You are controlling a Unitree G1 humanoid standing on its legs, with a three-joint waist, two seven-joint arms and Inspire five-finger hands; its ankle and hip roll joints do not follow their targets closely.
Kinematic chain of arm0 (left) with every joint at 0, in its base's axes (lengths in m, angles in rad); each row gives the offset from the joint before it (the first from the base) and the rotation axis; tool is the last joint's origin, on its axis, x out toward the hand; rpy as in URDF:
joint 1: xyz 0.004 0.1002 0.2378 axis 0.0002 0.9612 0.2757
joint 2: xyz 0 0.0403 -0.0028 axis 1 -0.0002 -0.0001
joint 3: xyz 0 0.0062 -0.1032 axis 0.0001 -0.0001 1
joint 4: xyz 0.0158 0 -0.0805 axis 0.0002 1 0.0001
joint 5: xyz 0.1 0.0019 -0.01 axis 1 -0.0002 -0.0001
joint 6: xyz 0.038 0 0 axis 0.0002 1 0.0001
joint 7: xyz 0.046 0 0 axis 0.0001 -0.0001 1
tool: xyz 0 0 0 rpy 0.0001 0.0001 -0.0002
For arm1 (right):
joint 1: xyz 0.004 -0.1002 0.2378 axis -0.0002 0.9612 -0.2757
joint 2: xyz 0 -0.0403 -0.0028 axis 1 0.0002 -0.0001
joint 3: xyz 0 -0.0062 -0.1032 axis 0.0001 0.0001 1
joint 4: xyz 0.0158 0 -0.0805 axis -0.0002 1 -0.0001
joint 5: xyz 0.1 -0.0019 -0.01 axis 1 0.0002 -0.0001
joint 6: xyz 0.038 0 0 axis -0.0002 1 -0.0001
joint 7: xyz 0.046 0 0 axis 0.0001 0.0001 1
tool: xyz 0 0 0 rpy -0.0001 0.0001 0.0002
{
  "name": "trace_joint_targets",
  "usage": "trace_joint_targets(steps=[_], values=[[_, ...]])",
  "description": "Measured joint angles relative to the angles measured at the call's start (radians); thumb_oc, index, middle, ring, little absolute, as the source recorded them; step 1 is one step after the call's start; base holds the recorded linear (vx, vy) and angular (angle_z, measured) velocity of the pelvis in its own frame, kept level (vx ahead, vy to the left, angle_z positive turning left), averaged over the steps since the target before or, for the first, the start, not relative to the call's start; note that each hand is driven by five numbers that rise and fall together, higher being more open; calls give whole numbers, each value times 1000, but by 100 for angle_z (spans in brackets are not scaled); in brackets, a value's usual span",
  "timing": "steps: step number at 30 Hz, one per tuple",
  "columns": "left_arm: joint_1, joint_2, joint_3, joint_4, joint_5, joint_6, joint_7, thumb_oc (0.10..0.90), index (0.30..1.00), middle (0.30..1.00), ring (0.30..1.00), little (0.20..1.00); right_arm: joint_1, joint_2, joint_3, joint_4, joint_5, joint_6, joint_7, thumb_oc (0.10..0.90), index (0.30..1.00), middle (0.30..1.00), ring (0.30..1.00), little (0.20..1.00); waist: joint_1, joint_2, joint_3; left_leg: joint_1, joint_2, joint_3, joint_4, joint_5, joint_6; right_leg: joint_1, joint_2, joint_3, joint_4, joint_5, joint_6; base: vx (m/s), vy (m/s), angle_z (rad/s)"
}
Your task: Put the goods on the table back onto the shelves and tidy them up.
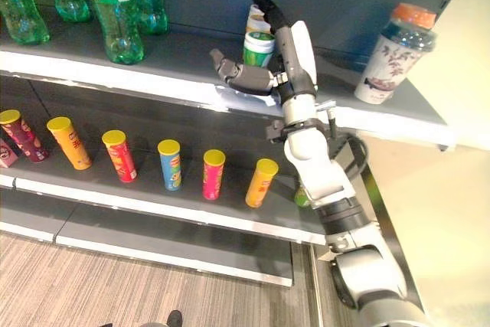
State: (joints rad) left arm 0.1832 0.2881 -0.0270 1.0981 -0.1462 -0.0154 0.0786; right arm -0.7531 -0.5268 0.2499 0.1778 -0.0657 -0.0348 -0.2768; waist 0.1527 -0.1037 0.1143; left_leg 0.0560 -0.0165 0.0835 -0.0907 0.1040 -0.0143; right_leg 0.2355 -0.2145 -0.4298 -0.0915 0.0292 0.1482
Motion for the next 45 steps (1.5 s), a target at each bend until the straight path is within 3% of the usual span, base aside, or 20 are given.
trace_joint_targets(steps=[2,5,10,11,15,19,21,23,24,26,32,33,37,41,45], values=[[-13,-5,1,-1,0,0,0,800,900,900,900,900,28,-13,-35,-92,0,18,-1,800,900,900,900,900,-2,7,9,-3,0,-3,0,0,0,-2,0,-1,0,0,0,-2,-3,3],[-1,-10,0,-1,0,1,4,800,900,900,900,900,36,-14,-67,-226,-16,-42,-45,800,900,900,900,900,-9,16,17,2,-1,0,1,4,5,-1,-1,2,0,0,0,0,0,-5],[-19,-25,1,-6,0,-1,6,800,900,900,900,900,29,-28,-131,-357,-37,-64,-55,800,900,900,900,900,-17,13,18,2,2,8,1,3,3,-2,1,4,0,0,0,-1,-2,-3],[-16,-29,-2,-5,0,0,7,800,900,900,900,900,28,-21,-152,-411,-30,-112,-59,800,900,900,900,900,-27,11,16,9,1,14,0,2,3,0,-1,11,0,0,0,3,-4,-11],[-23,-28,-4,-5,0,-2,18,800,900,900,900,900,31,-22,-207,-477,16,-190,-65,800,900,900,900,900,-34,1,10,13,3,17,-2,-7,-3,1,0,21,0,0,0,-7,6,-7],[-23,-27,-3,2,1,-2,19,800,900,900,900,900,37,-20,-274,-507,59,-229,-79,800,900,900,900,900,-34,-11,1,15,2,18,-4,-8,-2,2,-2,22,0,0,0,0,0,0],[-19,-25,-3,7,0,-2,19,800,900,900,900,900,44,-19,-296,-512,121,-270,-72,800,900,900,900,900,-36,-20,-7,15,1,19,-3,-8,-2,1,-2,23,0,0,0,0,0,0],[-23,-23,-2,28,0,-2,19,800,900,900,900,900,68,-9,-303,-526,266,-306,-17,800,900,900,900,900,-45,-27,-13,15,1,21,-1,-8,-2,0,-2,23,2,0,0,0,0,0],[-22,-19,-3,36,1,-2,16,800,900,900,900,900,147,9,-302,-558,438,-337,74,800,900,900,900,900,-56,-35,-21,15,1,20,-1,-8,-2,-1,-3,23,4,0,0,0,0,0],[-23,-14,-3,39,1,-1,10,800,900,900,900,900,224,-6,-305,-559,592,-349,166,800,900,900,900,900,-67,-42,-26,16,1,23,-1,-8,-2,-2,-3,25,6,0,0,0,0,0],[-25,5,-5,45,28,-3,-38,800,900,900,900,900,473,-82,-347,-581,849,-301,392,800,900,900,900,900,-91,-40,-30,17,6,38,0,-8,-3,-17,-2,39,9,0,1,-7,-10,-8],[-18,11,-4,50,31,-3,-49,800,900,900,900,900,585,-98,-350,-566,885,-251,450,800,900,900,900,900,-98,-42,-32,23,9,50,-2,-12,-3,-19,-2,57,9,0,1,-19,-1,-34],[-20,14,-5,50,53,-4,-75,800,900,900,900,900,758,-90,-379,-538,975,-155,518,800,900,900,900,900,-159,-21,-32,22,15,83,-4,-14,-3,-41,-2,89,6,4,4,-17,-2,-29],[11,10,-9,16,70,-11,-108,800,900,900,900,900,871,-88,-446,-537,999,-118,557,800,900,900,900,900,-200,13,-46,27,22,116,-5,-20,-6,-53,2,119,0,10,5,-12,-2,-24],[19,10,-9,-10,70,-23,-119,800,900,900,900,900,883,-89,-485,-537,1006,-104,573,800,900,900,900,900,-211,23,-52,29,27,132,-5,-26,-10,-61,5,138,0,11,4,1,1,-15]])
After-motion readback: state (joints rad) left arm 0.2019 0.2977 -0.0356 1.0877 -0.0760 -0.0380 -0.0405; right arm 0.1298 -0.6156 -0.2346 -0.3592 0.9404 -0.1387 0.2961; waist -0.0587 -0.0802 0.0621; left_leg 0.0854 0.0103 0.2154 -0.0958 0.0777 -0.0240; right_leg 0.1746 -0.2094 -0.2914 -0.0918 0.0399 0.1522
